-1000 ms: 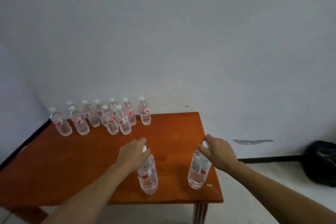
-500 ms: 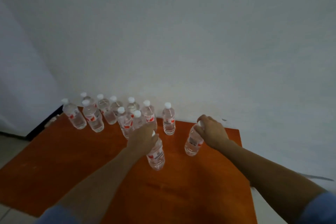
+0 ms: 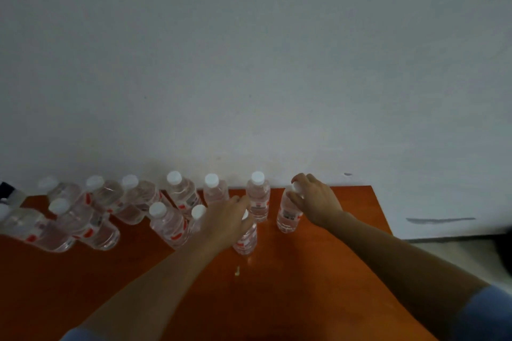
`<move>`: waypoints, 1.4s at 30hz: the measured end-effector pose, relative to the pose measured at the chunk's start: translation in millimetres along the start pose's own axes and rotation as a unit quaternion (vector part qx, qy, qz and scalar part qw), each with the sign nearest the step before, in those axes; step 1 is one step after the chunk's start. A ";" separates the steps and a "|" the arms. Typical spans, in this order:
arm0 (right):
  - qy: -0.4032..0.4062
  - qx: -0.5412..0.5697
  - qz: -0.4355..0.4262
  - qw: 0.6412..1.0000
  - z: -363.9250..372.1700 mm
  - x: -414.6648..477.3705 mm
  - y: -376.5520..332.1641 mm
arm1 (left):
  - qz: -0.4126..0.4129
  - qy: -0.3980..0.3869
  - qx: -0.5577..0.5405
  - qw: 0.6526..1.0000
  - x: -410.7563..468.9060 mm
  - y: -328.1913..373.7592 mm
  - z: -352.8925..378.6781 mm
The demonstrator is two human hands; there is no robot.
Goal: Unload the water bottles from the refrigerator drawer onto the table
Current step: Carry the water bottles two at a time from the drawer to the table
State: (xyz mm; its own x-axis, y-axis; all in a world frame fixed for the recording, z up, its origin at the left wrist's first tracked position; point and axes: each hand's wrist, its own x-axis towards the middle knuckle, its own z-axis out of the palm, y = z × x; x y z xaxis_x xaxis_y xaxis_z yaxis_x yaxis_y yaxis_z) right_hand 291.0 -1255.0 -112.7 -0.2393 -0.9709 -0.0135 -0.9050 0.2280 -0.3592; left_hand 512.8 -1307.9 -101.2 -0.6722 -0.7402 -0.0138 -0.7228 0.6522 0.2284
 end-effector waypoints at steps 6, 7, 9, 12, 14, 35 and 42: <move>0.008 -0.049 -0.003 0.999 9.5 2.1 -4.3 | 0.033 0.011 0.006 0.999 12.3 -11.7 8.0; 0.003 -0.051 -0.001 0.999 10.1 -0.9 -3.8 | 0.038 0.015 0.011 0.999 11.8 -11.3 8.8; -0.006 -0.035 0.014 0.999 8.5 -9.6 -1.0 | 0.046 0.039 0.009 0.998 11.4 -9.0 6.7; -0.008 -0.011 0.034 0.999 -0.8 -31.8 9.3 | 0.047 0.078 0.015 0.996 14.0 5.1 -7.9; -0.004 -0.035 0.047 0.998 -11.4 -56.2 21.6 | 0.058 0.096 0.044 0.993 16.7 24.4 -18.0; 0.058 -0.100 0.478 0.871 -122.4 -699.2 191.2 | 0.455 -0.121 0.080 0.879 -227.1 524.2 77.2; 0.109 -0.073 0.618 0.775 -135.4 -901.1 223.8 | 0.598 -0.125 0.109 0.784 -331.5 722.3 131.0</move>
State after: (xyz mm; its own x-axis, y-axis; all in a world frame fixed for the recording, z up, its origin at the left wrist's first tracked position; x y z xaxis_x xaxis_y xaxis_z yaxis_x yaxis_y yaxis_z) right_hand 256.4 -319.1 -54.6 -0.9946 0.0285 -0.0996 0.0372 0.9956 -0.0864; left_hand 192.6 -570.0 -59.3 -0.8815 0.4585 -0.1131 0.4557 0.8887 0.0510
